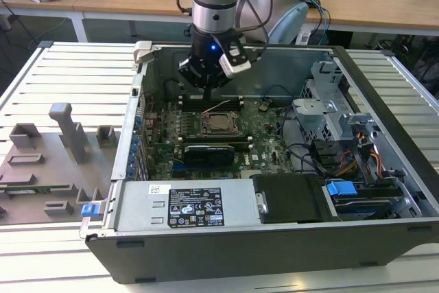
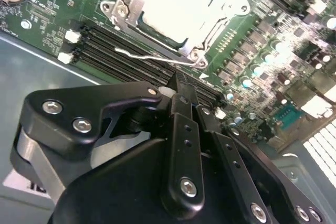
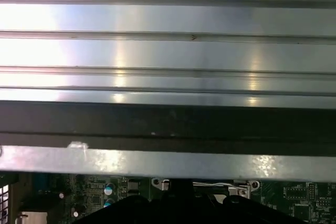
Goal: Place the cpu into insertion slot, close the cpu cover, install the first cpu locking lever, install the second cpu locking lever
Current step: 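Install the first cpu locking lever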
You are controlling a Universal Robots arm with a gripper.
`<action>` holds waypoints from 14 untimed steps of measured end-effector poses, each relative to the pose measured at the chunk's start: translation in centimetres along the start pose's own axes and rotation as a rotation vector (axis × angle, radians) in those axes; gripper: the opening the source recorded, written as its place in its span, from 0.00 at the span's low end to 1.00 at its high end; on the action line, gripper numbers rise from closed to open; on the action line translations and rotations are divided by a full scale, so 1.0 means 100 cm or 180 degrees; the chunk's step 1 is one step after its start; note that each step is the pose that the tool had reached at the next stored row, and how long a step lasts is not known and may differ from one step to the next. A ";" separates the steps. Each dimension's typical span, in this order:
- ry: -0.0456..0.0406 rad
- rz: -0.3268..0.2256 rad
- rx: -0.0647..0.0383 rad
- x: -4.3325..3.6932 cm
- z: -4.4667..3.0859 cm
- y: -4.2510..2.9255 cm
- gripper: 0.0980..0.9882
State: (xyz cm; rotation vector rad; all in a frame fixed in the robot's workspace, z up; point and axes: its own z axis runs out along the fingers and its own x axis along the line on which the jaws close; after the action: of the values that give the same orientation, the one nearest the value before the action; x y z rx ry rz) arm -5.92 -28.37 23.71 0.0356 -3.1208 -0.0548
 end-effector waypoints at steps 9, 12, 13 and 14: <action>0.0007 0.0000 0.0000 -0.0140 0.0160 -0.0002 0.01; 0.0010 0.0000 0.0000 -0.0212 0.0185 -0.0002 0.01; 0.0010 0.0000 0.0000 -0.0231 0.0188 -0.0002 0.01; 0.0011 0.0001 0.0000 -0.0250 0.0191 -0.0002 0.01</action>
State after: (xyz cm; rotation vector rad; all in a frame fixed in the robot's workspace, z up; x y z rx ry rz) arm -3.46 -28.26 21.76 0.0354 -3.1174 -0.0548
